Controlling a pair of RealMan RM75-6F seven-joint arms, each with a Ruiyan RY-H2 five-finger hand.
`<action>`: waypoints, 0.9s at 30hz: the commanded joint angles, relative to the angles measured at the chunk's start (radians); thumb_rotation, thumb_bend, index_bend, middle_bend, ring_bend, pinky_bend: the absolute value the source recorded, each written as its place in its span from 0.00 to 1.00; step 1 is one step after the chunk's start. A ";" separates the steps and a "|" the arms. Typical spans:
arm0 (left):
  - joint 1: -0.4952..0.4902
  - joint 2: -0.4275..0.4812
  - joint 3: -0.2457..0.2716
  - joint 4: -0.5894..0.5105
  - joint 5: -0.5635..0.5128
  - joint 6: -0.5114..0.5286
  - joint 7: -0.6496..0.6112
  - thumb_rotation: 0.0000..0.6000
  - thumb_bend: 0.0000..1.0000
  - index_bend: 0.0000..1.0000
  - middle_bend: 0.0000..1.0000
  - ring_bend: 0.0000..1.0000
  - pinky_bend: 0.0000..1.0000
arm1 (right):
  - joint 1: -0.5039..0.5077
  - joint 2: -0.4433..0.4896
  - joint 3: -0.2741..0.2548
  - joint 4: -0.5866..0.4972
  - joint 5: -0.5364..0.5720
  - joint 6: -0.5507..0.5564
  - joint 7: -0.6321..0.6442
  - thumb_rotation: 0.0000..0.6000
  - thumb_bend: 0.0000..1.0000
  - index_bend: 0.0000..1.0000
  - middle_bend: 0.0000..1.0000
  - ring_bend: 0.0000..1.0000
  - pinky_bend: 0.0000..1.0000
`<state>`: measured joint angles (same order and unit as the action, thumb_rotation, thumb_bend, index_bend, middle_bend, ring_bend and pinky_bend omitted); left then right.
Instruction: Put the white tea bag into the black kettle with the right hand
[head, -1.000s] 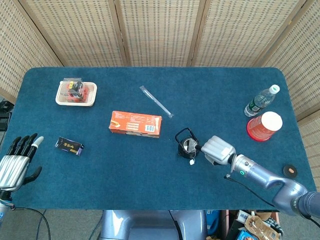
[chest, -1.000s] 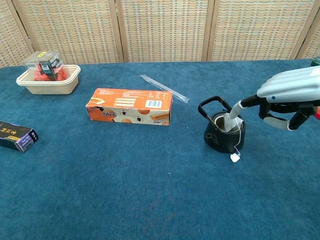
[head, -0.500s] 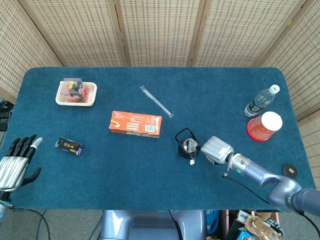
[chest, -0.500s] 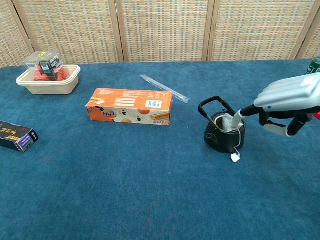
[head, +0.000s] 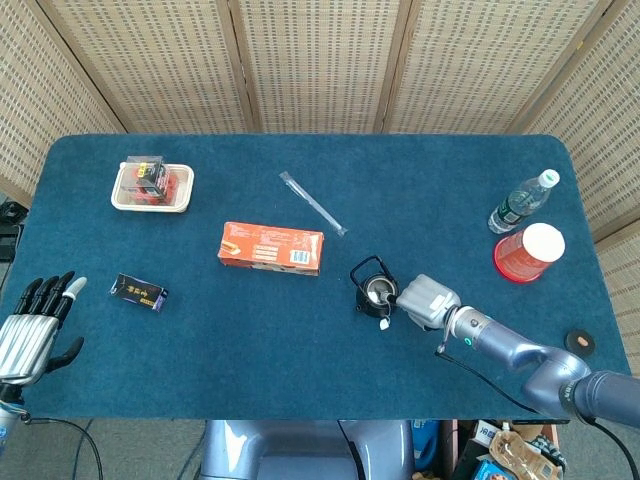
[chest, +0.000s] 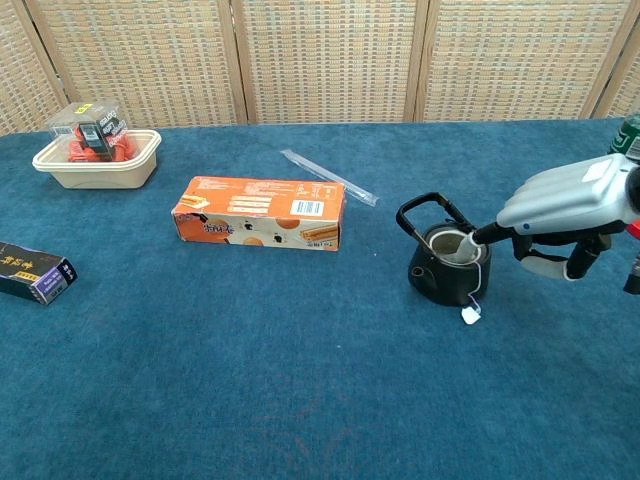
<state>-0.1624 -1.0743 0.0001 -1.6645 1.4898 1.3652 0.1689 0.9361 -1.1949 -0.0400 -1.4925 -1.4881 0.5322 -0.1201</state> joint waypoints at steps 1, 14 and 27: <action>0.001 -0.001 0.000 0.003 0.000 0.000 -0.003 1.00 0.37 0.02 0.00 0.00 0.00 | 0.002 -0.002 0.006 -0.007 0.021 -0.004 -0.023 1.00 0.84 0.14 0.83 0.87 0.94; 0.006 -0.004 -0.005 0.021 -0.002 0.013 -0.026 1.00 0.37 0.02 0.00 0.00 0.00 | -0.050 0.104 0.050 -0.113 0.063 0.126 -0.029 1.00 0.83 0.14 0.81 0.87 0.94; 0.046 -0.022 -0.030 0.023 -0.041 0.086 -0.025 1.00 0.37 0.02 0.00 0.00 0.00 | -0.362 0.083 0.108 -0.122 0.116 0.666 -0.001 1.00 0.58 0.10 0.57 0.71 0.94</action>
<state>-0.1180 -1.0945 -0.0279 -1.6415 1.4508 1.4482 0.1441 0.6505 -1.0894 0.0498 -1.6209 -1.3923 1.1014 -0.1113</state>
